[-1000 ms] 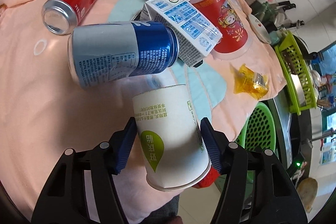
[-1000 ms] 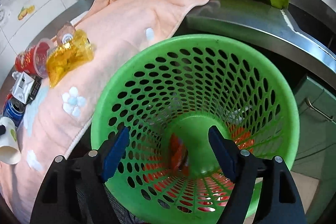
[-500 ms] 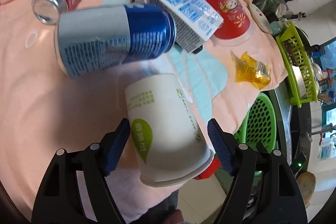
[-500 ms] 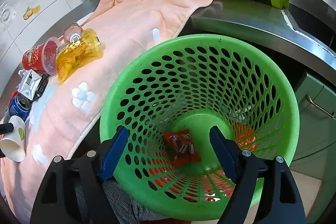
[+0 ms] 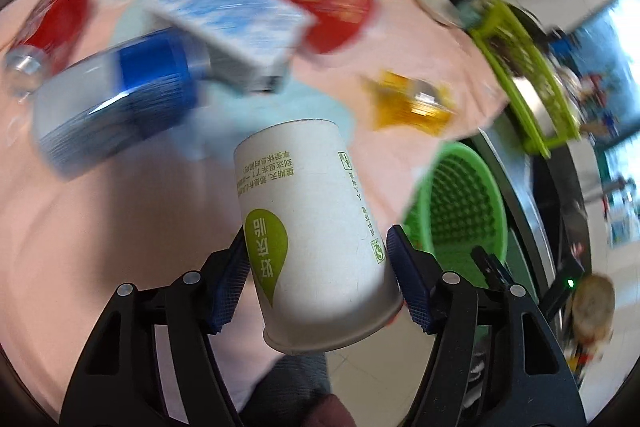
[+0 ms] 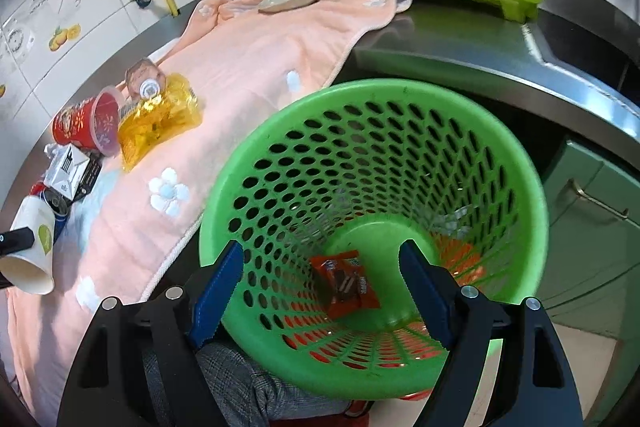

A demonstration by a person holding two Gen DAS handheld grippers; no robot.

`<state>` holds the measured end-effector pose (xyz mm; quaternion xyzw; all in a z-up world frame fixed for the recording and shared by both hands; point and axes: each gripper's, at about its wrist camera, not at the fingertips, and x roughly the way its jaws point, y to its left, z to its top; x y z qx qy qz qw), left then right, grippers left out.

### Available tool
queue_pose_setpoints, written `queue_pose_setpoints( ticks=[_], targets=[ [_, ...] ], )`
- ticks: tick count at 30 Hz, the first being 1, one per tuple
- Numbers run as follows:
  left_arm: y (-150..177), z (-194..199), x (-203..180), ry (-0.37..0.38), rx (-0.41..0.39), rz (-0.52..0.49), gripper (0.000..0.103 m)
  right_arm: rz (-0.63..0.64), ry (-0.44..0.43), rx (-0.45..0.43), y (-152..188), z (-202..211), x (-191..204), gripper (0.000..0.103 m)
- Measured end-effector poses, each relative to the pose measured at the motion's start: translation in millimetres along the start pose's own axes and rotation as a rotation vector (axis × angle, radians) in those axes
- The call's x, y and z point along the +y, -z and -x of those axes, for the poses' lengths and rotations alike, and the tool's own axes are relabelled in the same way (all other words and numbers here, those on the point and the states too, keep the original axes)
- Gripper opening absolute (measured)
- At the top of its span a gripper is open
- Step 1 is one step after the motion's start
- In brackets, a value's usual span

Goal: Collect trash
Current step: 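Carry the white paper cup over the green basket and release it with the left gripper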

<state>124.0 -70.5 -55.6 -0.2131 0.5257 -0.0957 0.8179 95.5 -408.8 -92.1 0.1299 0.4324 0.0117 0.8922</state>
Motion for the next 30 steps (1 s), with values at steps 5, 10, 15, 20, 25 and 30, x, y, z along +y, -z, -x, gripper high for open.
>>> queue_pose_setpoints(
  ticks=[5, 10, 15, 20, 25, 30],
  targets=[
    [-10.7, -23.2, -65.5, 0.058, 0.023, -0.158, 0.066, -0.002, 0.043, -0.045, -5.6, 24.7, -15.8, 0.077],
    [-14.9, -64.3, -131.4, 0.097, 0.068, -0.326, 0.066, -0.01, 0.086, -0.098, -9.3, 49.8, -33.9, 0.08],
    [-7.6, -116.4, -179.7, 0.084, 0.144, -0.454, 0.067, -0.044, 0.122, -0.124, -10.0, 62.2, -55.6, 0.08],
    [3.2, -159.1, -207.0, 0.056, 0.195, -0.544, 0.067, -0.081, 0.147, -0.106, -4.3, 59.1, -74.3, 0.08],
    [11.8, -188.1, -211.8, 0.012, 0.235, -0.6, 0.069, -0.103, 0.148, -0.083, 2.9, 52.8, -83.5, 0.08],
    [12.9, -191.6, -208.3, 0.002, 0.239, -0.601, 0.07, -0.109, 0.146, -0.07, 4.8, 46.7, -84.3, 0.08]
  ],
)
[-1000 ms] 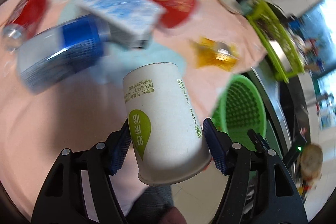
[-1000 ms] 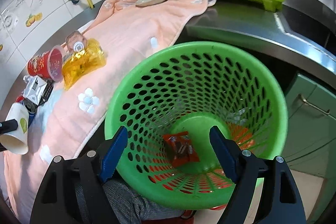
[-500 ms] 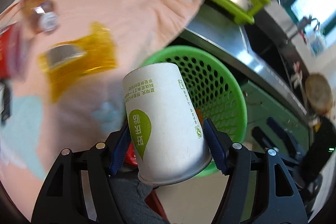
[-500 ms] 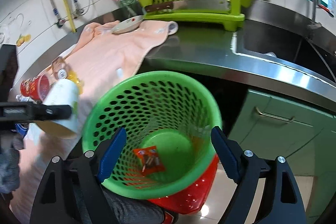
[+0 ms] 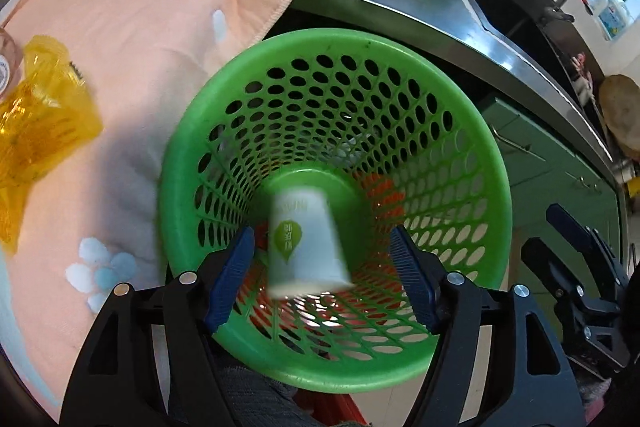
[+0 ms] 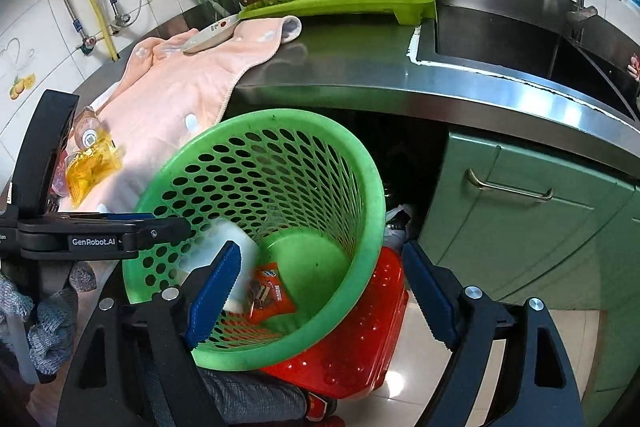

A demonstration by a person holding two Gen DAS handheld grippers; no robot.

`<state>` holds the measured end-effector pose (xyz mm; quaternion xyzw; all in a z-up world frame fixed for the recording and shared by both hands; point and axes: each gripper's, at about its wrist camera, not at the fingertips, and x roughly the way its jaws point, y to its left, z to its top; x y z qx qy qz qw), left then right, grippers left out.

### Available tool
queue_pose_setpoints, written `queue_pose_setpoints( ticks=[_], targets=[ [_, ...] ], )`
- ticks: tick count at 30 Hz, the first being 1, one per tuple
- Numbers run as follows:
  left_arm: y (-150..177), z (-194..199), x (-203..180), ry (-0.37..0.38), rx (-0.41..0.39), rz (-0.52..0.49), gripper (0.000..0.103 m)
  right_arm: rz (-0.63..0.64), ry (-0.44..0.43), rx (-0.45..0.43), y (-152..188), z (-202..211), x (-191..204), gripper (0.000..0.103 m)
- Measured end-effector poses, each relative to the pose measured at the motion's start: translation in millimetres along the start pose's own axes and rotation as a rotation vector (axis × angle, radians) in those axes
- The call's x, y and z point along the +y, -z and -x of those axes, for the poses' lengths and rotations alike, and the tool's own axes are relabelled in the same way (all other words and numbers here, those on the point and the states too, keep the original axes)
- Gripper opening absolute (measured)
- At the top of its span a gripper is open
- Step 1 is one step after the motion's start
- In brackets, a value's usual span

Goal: Collect trash
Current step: 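Carry the white paper cup over the green basket and release it with the left gripper, then grasp the yellow wrapper with right gripper while left gripper nears the crumpled foil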

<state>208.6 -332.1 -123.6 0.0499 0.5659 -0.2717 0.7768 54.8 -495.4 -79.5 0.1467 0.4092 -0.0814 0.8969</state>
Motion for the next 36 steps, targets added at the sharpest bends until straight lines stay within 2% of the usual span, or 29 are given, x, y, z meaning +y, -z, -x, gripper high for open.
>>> queue_pose_setpoints(
  ticks=[9, 15, 19, 26, 32, 36],
  targets=[
    [16.7, 45.4, 16.1, 0.012, -0.097, 0.03, 0.07, 0.03, -0.042, -0.022, -5.0, 10.0, 22.0, 0.08],
    [41.7, 92.2, 41.3, 0.003, -0.178, 0.078, 0.07, 0.08, -0.102, -0.025, -12.3, 13.7, 57.3, 0.08],
    [62.5, 126.3, 63.5, -0.033, -0.238, 0.114, 0.07, 0.126, -0.148, -0.026, -19.6, 12.3, 89.5, 0.08],
    [96.5, 172.0, 113.3, -0.063, -0.307, 0.228, 0.07, 0.161, -0.269, 0.013, -34.2, -0.7, 148.7, 0.08],
    [126.4, 203.4, 148.4, -0.11, -0.359, 0.295, 0.07, 0.112, -0.375, 0.078, -48.2, -19.4, 194.7, 0.08],
    [143.5, 222.3, 172.6, -0.125, -0.389, 0.337, 0.07, 0.063, -0.415, 0.117, -59.2, -33.5, 221.1, 0.08]
  ],
)
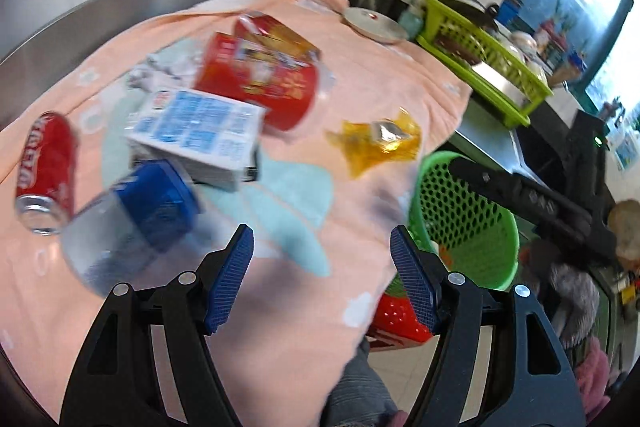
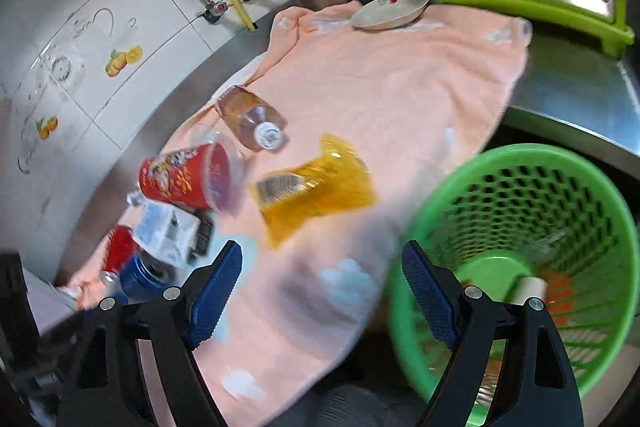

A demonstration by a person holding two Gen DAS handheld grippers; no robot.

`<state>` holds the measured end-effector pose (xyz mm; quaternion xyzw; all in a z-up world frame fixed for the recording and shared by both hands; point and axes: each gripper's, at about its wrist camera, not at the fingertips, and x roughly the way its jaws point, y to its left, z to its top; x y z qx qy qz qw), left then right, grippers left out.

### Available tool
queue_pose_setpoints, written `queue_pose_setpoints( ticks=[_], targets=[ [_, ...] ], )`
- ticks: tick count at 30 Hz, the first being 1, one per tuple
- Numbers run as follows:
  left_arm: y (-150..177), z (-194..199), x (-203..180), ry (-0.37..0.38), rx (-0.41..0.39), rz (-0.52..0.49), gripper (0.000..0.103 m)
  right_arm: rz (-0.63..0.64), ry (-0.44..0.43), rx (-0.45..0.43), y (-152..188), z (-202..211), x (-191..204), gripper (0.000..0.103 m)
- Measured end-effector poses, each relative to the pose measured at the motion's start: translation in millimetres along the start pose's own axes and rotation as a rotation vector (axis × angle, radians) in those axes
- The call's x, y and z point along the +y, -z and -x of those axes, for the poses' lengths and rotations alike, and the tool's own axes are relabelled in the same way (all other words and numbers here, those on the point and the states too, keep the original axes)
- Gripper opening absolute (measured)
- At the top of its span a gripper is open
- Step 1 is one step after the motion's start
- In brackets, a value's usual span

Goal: Collect trash
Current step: 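Grasp the yellow wrapper with right gripper while left gripper nears the crumpled foil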

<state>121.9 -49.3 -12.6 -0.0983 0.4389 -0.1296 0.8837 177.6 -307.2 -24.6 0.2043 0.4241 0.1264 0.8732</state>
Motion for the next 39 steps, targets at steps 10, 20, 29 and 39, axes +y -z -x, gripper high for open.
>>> queue_pose_setpoints(
  ticks=[10, 20, 29, 39],
  targets=[
    [-9.3, 27.3, 57.2, -0.021, -0.06, 0.068, 0.07, -0.308, -0.073, 0.074, -32.3, -53.9, 1.2, 0.08],
    [-22.9, 41.2, 112.0, -0.073, -0.105, 0.136, 0.07, -0.326, 0.1, 0.104, -51.6, -98.7, 9.3, 0.073],
    [-60.7, 25.3, 129.1, -0.098, -0.109, 0.137, 0.07, -0.24, 0.145, 0.12, -53.5, -106.4, 9.2, 0.043],
    [-97.6, -18.7, 135.5, -0.11, -0.048, 0.155, 0.07, -0.163, 0.094, 0.105, -46.8, -97.0, 14.3, 0.026]
  ],
)
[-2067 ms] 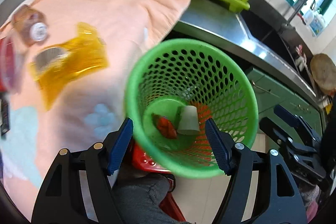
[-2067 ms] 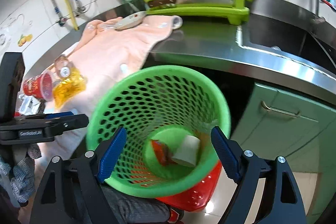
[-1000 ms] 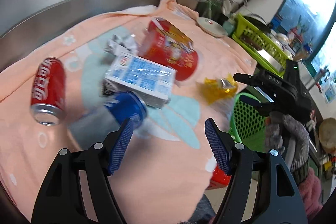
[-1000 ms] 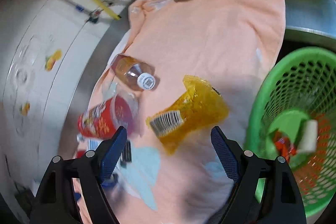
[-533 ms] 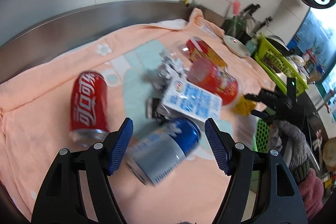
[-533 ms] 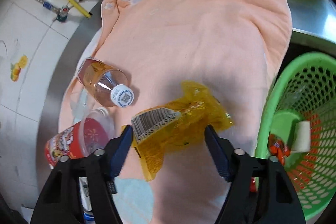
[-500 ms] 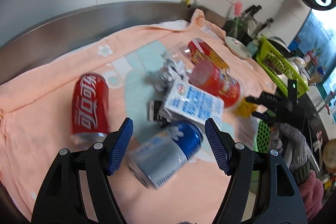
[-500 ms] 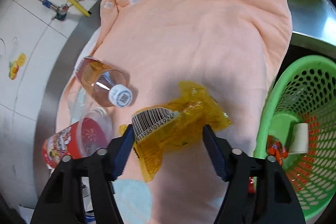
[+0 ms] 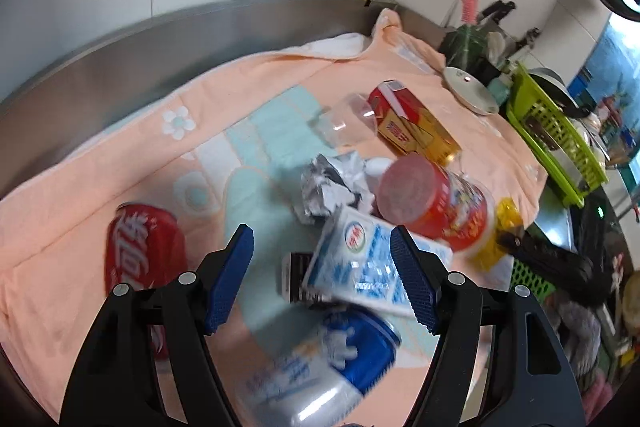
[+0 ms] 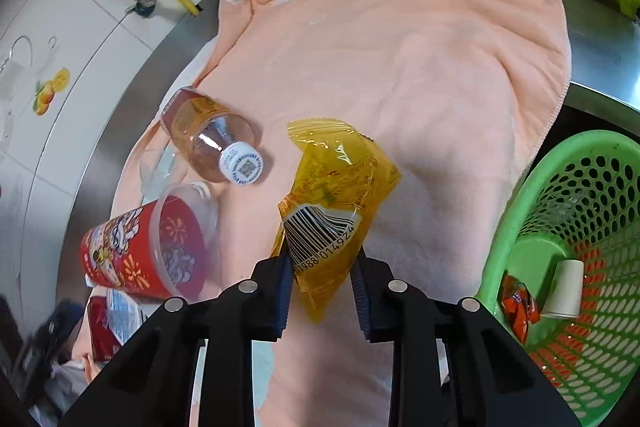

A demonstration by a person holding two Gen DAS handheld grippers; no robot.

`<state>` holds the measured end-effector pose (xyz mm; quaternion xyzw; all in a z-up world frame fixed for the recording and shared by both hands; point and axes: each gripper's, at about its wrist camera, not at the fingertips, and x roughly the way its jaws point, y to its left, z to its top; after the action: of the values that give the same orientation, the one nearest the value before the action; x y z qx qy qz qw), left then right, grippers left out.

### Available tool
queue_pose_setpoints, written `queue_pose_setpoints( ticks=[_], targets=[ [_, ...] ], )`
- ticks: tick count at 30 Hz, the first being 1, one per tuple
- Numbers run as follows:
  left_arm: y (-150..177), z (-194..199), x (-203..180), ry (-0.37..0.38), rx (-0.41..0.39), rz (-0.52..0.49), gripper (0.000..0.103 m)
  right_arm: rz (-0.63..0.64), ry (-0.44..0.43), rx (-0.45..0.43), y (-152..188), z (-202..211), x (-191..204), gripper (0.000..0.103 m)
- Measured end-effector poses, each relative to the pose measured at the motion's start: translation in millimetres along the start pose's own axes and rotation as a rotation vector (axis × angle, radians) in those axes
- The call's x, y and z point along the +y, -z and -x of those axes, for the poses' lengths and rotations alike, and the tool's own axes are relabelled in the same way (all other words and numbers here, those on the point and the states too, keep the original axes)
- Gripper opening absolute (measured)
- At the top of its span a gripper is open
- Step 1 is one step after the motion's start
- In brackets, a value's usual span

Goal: Collect trash
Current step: 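Grasp the yellow wrapper with right gripper while left gripper nears the crumpled foil, then drop the yellow wrapper in the basket with right gripper while left grasps the foil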

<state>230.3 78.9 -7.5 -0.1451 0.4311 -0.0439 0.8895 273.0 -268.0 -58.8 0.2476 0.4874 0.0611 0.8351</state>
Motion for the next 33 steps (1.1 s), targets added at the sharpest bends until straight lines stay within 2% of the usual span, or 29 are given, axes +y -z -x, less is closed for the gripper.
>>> queue_pose_setpoints(
  ticks=[4, 5, 7, 10, 13, 17, 18, 23, 26, 33],
  targets=[
    [-14.2, -21.7, 4.2, -0.011, 0.026, 0.035, 0.068, 0.042, -0.002, -0.014, 3.4, 5.3, 4.9, 0.025],
    [-16.0, -25.6, 5.2, -0.009, 0.033, 0.041, 0.062, 0.051, -0.009, -0.016, 4.3, 7.3, 6.1, 0.025],
    [-19.7, -36.0, 7.3, 0.006, 0.058, 0.056, 0.058, 0.064, -0.019, -0.022, 5.8, 11.4, 8.5, 0.025],
    [-22.4, -46.8, 11.2, 0.03, 0.081, 0.086, 0.057, 0.088, -0.031, -0.037, 6.8, 19.0, 12.2, 0.025],
    [-23.4, -55.3, 11.7, 0.044, 0.101, 0.097, 0.047, 0.113, -0.034, -0.047, 8.0, 25.3, 16.7, 0.025],
    [-22.5, -61.7, 9.6, 0.073, 0.114, 0.096, 0.023, 0.126, -0.043, -0.061, 11.4, 34.0, 16.5, 0.025],
    [-22.8, -61.8, 9.2, 0.078, 0.109, 0.094, 0.022, 0.127, -0.043, -0.064, 12.3, 35.7, 16.4, 0.025],
    [-24.2, -58.8, 9.1, 0.088, 0.085, 0.092, 0.017, 0.149, -0.036, -0.078, 18.0, 44.0, 15.8, 0.025],
    [-25.1, -51.9, 9.8, 0.064, 0.065, 0.079, 0.016, 0.164, -0.033, -0.093, 21.6, 52.0, 14.5, 0.025],
    [-34.9, -19.1, 13.0, 0.04, -0.016, 0.065, 0.015, 0.182, -0.014, -0.135, 24.0, 70.7, 8.4, 0.025]
  ],
)
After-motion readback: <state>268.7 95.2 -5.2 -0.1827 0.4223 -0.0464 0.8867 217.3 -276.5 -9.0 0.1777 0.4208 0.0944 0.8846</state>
